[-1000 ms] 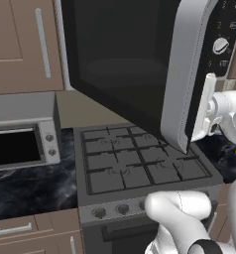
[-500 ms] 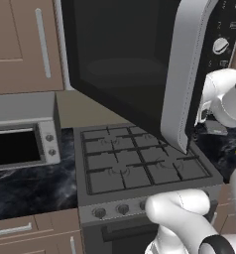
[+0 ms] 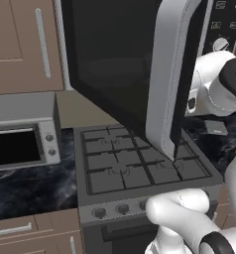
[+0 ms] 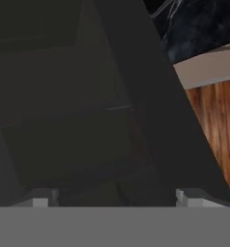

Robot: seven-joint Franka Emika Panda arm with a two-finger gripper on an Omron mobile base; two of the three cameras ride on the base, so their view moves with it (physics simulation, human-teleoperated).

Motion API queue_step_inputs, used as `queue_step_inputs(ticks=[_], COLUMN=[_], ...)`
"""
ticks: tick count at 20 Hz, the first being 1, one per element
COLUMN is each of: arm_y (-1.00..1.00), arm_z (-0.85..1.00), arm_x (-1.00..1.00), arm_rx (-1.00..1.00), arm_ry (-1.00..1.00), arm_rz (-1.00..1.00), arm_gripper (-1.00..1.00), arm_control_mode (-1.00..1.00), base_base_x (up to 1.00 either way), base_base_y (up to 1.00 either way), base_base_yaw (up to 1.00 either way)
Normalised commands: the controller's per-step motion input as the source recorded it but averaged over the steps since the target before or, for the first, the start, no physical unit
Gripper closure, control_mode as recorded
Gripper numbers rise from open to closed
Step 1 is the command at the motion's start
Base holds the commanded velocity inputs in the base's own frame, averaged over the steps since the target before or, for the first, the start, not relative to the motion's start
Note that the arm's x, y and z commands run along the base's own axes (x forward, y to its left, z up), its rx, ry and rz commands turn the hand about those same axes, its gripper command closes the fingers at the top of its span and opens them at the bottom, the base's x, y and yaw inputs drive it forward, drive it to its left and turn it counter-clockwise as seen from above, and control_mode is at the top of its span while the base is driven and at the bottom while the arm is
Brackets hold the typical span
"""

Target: Place the sponge inside the microwave to prepare for sanitizing.

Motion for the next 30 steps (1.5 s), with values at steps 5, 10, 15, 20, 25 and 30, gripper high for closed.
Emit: queue_step_inputs(ticks=[5,10,15,20,25,30], arm_y=[0.56,0.59,0.61,0.51,0.34,0.15], arm_z=[-0.07,-0.18,-0.08,0.01,0.14,0.01], arm_x=[-0.21,-0.33,-0.12,0.20,0.37,0.31], arm_rx=[0.00,0.00,-0.01,-0.10,-0.14,-0.08], arm_ry=[0.00,0.00,0.00,0.11,0.19,0.10], arm_rz=[-0.35,-0.35,-0.24,-0.25,-0.17,-0.08], arm_gripper=[-1.00,-1.00,-1.00,-1.00,-1.00,-1.00], arm_control_mode=[-1.00,-1.00,-1.00,-1.00,-1.00,-1.00], base_base_x=[0.00,0.00,0.00,0.00,0.00,0.00], base_base_y=[0.00,0.00,0.00,0.00,0.00,0.00], base_base_yaw=[0.00,0.00,0.00,0.00,0.00,0.00])
